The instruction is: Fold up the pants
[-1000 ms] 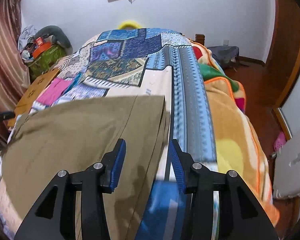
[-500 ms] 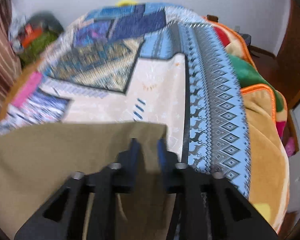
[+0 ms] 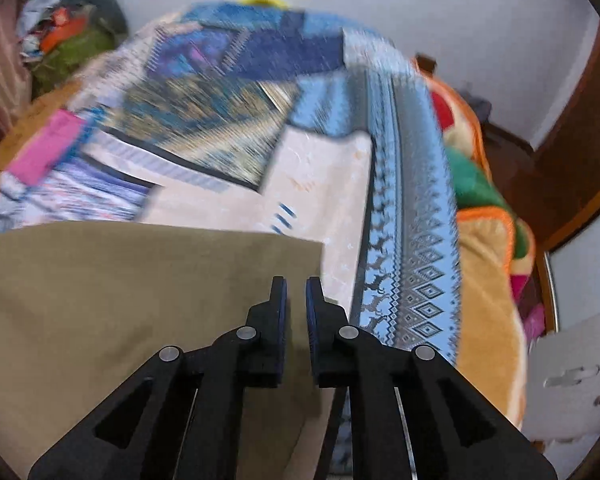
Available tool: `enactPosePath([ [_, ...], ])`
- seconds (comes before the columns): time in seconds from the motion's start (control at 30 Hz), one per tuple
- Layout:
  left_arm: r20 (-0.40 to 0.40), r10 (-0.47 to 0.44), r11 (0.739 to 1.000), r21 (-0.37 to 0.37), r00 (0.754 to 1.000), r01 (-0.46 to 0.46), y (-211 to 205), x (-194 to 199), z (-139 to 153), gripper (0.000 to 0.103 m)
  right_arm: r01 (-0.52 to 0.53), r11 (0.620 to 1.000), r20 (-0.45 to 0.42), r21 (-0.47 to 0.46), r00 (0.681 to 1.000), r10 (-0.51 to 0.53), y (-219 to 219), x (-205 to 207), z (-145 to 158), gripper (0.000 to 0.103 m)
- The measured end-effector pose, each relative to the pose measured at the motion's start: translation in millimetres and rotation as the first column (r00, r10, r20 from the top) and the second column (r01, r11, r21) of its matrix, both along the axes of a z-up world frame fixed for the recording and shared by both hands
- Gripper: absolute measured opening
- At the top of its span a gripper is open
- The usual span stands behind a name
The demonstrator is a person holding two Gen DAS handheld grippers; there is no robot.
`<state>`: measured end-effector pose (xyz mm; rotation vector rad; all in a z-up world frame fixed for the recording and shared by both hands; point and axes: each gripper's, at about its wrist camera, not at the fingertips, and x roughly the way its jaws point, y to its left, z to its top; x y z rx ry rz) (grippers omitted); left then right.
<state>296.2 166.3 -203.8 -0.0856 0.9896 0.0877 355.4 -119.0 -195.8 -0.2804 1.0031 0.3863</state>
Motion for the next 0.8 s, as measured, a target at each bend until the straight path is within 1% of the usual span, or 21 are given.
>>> enactPosePath([
  [0.03, 0.009, -0.021, 1.0, 0.006, 1.0, 0.021, -7, 1, 6, 0.076, -0.026, 0.999, 0.021, 0.019, 0.999, 0.026, 1, -11, 13, 0.01],
  [0.1, 0.024, -0.048, 0.999, 0.012, 0.999, 0.048, -18, 2, 13, 0.079, -0.073, 0.996, 0.039, 0.06, 0.997, 0.071, 7, -27, 32, 0.02],
  [0.13, 0.028, -0.057, 0.998, 0.009, 0.998, 0.057, -22, 3, 15, 0.083, -0.094, 0.992, 0.039, 0.085, 0.995, 0.091, 12, -33, 39, 0.033],
  [0.17, 0.031, -0.072, 0.997, -0.003, 0.997, 0.073, -28, 4, 16, 0.084, -0.113, 0.987, 0.039, 0.115, 0.993, 0.109, 21, -37, 45, 0.048],
  [0.2, 0.031, -0.082, 0.996, -0.015, 0.996, 0.083, -33, 6, 16, 0.085, -0.134, 0.978, 0.041, 0.161, 0.991, 0.129, 26, -45, 51, 0.053],
  [0.23, 0.025, -0.095, 0.995, -0.033, 0.995, 0.096, -38, 9, 13, 0.085, -0.147, 0.971, 0.04, 0.187, 0.989, 0.142, 33, -50, 54, 0.058],
  [0.3, 0.001, -0.116, 0.992, -0.054, 0.993, 0.116, -47, 14, 6, 0.085, -0.172, 0.957, 0.011, 0.234, 0.985, 0.174, 50, -53, 54, 0.059],
  [0.37, -0.04, -0.119, 0.992, -0.049, 0.992, 0.117, -58, 20, -9, 0.085, -0.173, 0.951, -0.046, 0.258, 0.981, 0.19, 65, -55, 42, 0.059],
  [0.43, -0.089, -0.136, 0.99, -0.043, 0.987, 0.132, -64, 21, -26, 0.085, -0.173, 0.952, -0.112, 0.254, 0.972, 0.207, 76, -57, 25, 0.059],
  [0.5, -0.112, -0.146, 0.989, -0.022, 0.983, 0.144, -69, 16, -39, 0.085, -0.184, 0.954, -0.194, 0.238, 0.953, 0.232, 84, -62, 2, 0.059],
  [0.53, -0.097, -0.164, 0.986, 0.013, 0.982, 0.166, -72, 9, -44, 0.085, -0.191, 0.957, -0.205, 0.218, 0.95, 0.236, 84, -68, -6, 0.059],
  [0.57, -0.086, -0.178, 0.982, 0.049, 0.98, 0.182, -76, 4, -44, 0.085, -0.2, 0.96, -0.197, 0.195, 0.951, 0.238, 83, -71, -10, 0.062],
  [0.6, -0.08, -0.187, 0.977, 0.089, 0.979, 0.193, -81, -2, -44, 0.086, -0.214, 0.962, -0.167, 0.167, 0.956, 0.242, 81, -78, -12, 0.065],
  [0.63, -0.075, -0.189, 0.972, 0.127, 0.979, 0.198, -85, -8, -42, 0.087, -0.212, 0.963, -0.15, 0.167, 0.96, 0.237, 75, -85, -12, 0.067],
  [0.67, -0.07, -0.194, 0.968, 0.146, 0.978, 0.203, -87, -14, -41, 0.087, -0.203, 0.963, -0.161, 0.178, 0.959, 0.232, 68, -89, -11, 0.067],
  [0.73, -0.065, -0.204, 0.964, 0.159, 0.977, 0.212, -88, -25, -39, 0.087, -0.175, 0.962, -0.186, 0.211, 0.959, 0.215, 51, -98, -10, 0.067],
  [0.8, -0.06, -0.199, 0.968, 0.146, 0.978, 0.206, -85, -36, -38, 0.087, -0.159, 0.965, -0.193, 0.208, 0.961, 0.2, 36, -107, -9, 0.067],
])
